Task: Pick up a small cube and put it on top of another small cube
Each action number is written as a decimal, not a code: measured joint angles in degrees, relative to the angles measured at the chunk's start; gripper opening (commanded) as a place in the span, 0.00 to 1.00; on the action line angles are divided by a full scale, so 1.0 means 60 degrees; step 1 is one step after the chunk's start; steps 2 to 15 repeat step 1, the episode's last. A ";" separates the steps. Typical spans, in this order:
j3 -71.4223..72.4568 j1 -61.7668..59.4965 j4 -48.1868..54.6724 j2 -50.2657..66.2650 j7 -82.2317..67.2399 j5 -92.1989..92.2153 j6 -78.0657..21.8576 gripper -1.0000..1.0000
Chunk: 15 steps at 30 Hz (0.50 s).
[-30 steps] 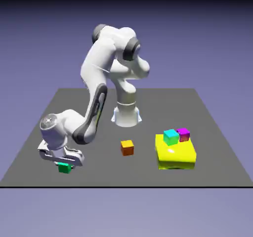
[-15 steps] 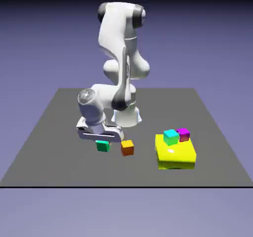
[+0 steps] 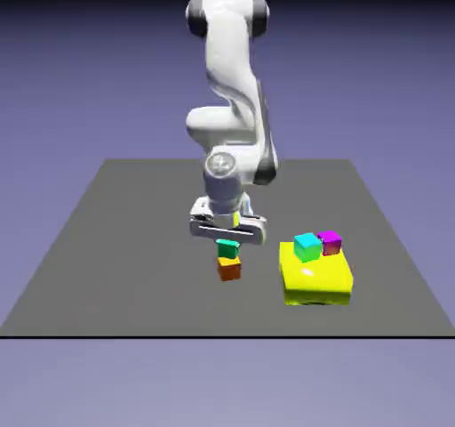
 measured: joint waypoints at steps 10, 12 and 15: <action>0.0000 -0.0003 0.0000 0.0000 0.0000 0.0000 0.0000 1.00; 0.0000 -0.0003 0.0000 0.0000 0.0000 0.0000 0.0000 1.00; 0.0000 -0.0003 0.0000 0.0000 0.0000 0.0000 0.0000 1.00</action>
